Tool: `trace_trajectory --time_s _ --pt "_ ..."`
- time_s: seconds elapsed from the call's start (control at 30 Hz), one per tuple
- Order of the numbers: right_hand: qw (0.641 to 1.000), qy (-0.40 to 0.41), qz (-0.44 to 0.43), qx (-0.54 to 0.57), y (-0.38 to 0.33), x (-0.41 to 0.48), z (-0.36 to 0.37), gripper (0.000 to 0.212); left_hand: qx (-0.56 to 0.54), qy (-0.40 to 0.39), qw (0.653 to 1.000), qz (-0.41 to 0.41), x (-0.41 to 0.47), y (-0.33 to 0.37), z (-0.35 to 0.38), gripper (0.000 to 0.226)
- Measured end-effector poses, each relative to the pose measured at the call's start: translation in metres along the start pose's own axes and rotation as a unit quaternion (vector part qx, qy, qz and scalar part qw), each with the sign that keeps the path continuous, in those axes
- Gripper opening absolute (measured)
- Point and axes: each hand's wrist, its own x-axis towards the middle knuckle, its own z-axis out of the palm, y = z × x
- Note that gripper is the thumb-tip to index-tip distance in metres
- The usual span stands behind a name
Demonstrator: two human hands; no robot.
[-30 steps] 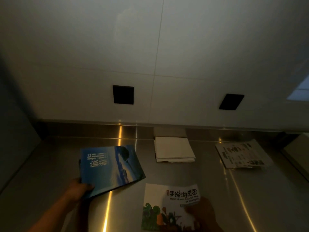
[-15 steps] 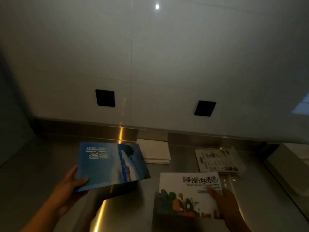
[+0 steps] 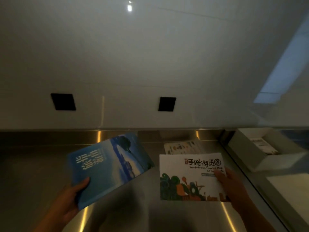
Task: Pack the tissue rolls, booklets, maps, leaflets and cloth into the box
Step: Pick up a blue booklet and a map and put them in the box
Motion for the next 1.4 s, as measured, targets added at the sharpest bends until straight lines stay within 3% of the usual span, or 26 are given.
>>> trace_trajectory --time_s 0.43,0.6,1.03,1.4 --pt "1.000 0.003 -0.011 0.009 0.017 0.035 -0.072 0.016 0.081 -0.003 0.996 0.022 -0.002 -0.028 0.077 0.019" --pt "1.000 -0.008 -0.018 0.015 0.036 0.067 -0.134 0.015 0.090 0.014 0.995 0.035 -0.013 -0.074 0.136 0.036" --pt "0.998 -0.029 -0.050 0.000 0.061 0.128 -0.284 0.014 0.110 -0.003 0.992 0.066 -0.036 -0.187 0.287 0.046" --pt "1.000 -0.004 -0.030 -0.005 0.074 0.176 -0.326 0.013 0.120 -0.045 0.991 0.032 0.029 -0.211 0.360 0.026"
